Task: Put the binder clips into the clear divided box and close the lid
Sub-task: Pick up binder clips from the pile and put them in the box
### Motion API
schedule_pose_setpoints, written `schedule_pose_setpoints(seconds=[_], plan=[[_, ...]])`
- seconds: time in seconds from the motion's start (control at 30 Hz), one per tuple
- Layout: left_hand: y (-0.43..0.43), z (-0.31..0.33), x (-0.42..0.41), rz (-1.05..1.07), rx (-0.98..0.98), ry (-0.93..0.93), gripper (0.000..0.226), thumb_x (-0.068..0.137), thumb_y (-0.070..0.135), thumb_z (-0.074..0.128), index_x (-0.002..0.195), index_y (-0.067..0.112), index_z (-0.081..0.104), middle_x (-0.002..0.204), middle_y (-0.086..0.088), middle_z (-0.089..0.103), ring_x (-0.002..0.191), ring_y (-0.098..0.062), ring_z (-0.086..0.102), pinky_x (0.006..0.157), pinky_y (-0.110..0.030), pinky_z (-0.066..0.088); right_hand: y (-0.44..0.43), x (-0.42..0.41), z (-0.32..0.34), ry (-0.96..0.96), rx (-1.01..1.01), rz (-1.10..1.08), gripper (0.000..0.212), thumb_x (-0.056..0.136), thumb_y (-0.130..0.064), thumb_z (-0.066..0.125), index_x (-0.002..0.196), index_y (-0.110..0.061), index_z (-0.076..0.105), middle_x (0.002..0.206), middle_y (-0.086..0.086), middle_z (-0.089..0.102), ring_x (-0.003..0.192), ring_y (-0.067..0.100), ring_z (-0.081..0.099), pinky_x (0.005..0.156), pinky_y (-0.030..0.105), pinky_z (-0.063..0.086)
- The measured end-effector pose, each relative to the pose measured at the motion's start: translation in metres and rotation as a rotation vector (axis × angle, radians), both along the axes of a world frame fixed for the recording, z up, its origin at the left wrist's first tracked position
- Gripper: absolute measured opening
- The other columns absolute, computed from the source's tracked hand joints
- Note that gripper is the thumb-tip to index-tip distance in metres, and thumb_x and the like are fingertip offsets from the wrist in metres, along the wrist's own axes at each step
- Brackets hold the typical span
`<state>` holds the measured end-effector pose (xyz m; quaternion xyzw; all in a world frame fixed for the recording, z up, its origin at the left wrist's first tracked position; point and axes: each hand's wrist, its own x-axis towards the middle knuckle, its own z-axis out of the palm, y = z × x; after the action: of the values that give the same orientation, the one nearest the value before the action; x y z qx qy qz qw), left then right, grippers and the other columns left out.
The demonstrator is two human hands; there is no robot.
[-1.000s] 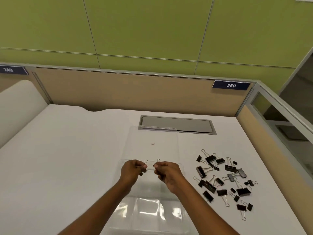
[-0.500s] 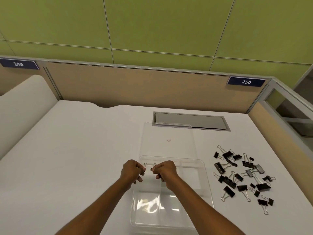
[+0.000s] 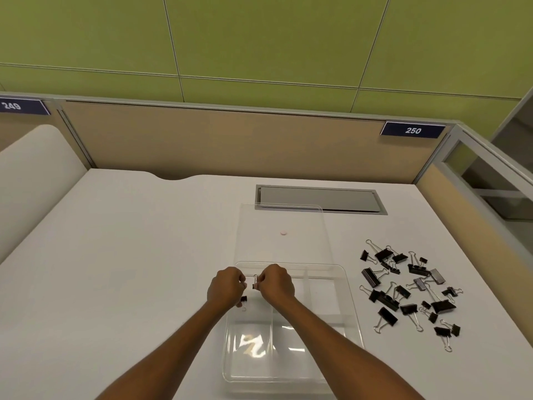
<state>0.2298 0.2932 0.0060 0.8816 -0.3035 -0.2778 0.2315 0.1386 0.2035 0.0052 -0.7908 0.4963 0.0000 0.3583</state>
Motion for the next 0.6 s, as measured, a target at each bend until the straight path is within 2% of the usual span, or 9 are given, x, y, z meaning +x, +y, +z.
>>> schedule_pose_setpoints(seconds=[0.13, 0.27, 0.37, 0.43, 0.5, 0.6], plan=[[-0.001, 0.000, -0.001, 0.031, -0.025, 0.021, 0.007, 0.087, 0.015, 0.058, 0.091, 0.014, 0.064, 0.077, -0.003, 0.070, 0.051, -0.015, 0.068, 0.055, -0.023, 0.049, -0.005, -0.003, -0.002, -0.017, 0.003, 0.011, 0.010, 0.082, -0.018, 0.072, 0.090, -0.011, 0.072, 0.099, 0.004, 0.073, 0.092, 0.024, 0.068, 0.067, 0.027, 0.048], [-0.009, 0.001, -0.008, 0.033, -0.078, 0.032, 0.009, 0.086, 0.021, 0.061, 0.093, 0.016, 0.065, 0.078, 0.000, 0.071, 0.054, -0.012, 0.067, 0.061, -0.028, 0.054, -0.013, -0.011, -0.004, -0.137, 0.021, 0.021, 0.015, 0.080, -0.020, 0.075, 0.094, -0.013, 0.073, 0.101, 0.002, 0.073, 0.091, 0.021, 0.069, 0.076, 0.030, 0.054], [-0.021, 0.006, -0.021, -0.010, -0.100, 0.080, 0.011, 0.088, 0.022, 0.055, 0.091, 0.018, 0.064, 0.073, 0.003, 0.069, 0.052, -0.011, 0.067, 0.051, -0.025, 0.049, -0.020, -0.024, -0.001, -0.256, 0.061, 0.004, 0.009, 0.082, -0.018, 0.068, 0.085, -0.013, 0.076, 0.089, 0.000, 0.075, 0.078, 0.018, 0.070, 0.078, 0.034, 0.058], [-0.033, 0.010, -0.033, -0.043, -0.112, 0.089, 0.013, 0.087, 0.023, 0.052, 0.089, 0.020, 0.064, 0.074, 0.005, 0.069, 0.054, -0.011, 0.068, 0.048, -0.023, 0.043, -0.028, -0.039, 0.005, -0.334, 0.086, -0.058, 0.013, 0.083, -0.013, 0.062, 0.085, -0.012, 0.075, 0.086, 0.001, 0.075, 0.076, 0.017, 0.070, 0.079, 0.034, 0.057], [-0.044, 0.015, -0.045, -0.061, -0.127, 0.086, 0.013, 0.085, 0.022, 0.051, 0.086, 0.021, 0.064, 0.075, 0.005, 0.069, 0.054, -0.010, 0.068, 0.047, -0.023, 0.042, -0.037, -0.056, 0.009, -0.403, 0.128, -0.137, 0.017, 0.083, -0.006, 0.060, 0.092, -0.009, 0.074, 0.092, 0.005, 0.074, 0.077, 0.020, 0.071, 0.080, 0.030, 0.056], [-0.067, 0.017, -0.069, -0.115, -0.139, 0.089, 0.012, 0.083, 0.024, 0.051, 0.085, 0.024, 0.063, 0.077, 0.007, 0.069, 0.054, -0.009, 0.067, 0.048, -0.023, 0.042, -0.055, -0.090, 0.015, -0.484, 0.181, -0.240, 0.020, 0.083, 0.000, 0.058, 0.097, -0.006, 0.072, 0.097, 0.007, 0.072, 0.077, 0.022, 0.072, 0.073, 0.020, 0.054]])
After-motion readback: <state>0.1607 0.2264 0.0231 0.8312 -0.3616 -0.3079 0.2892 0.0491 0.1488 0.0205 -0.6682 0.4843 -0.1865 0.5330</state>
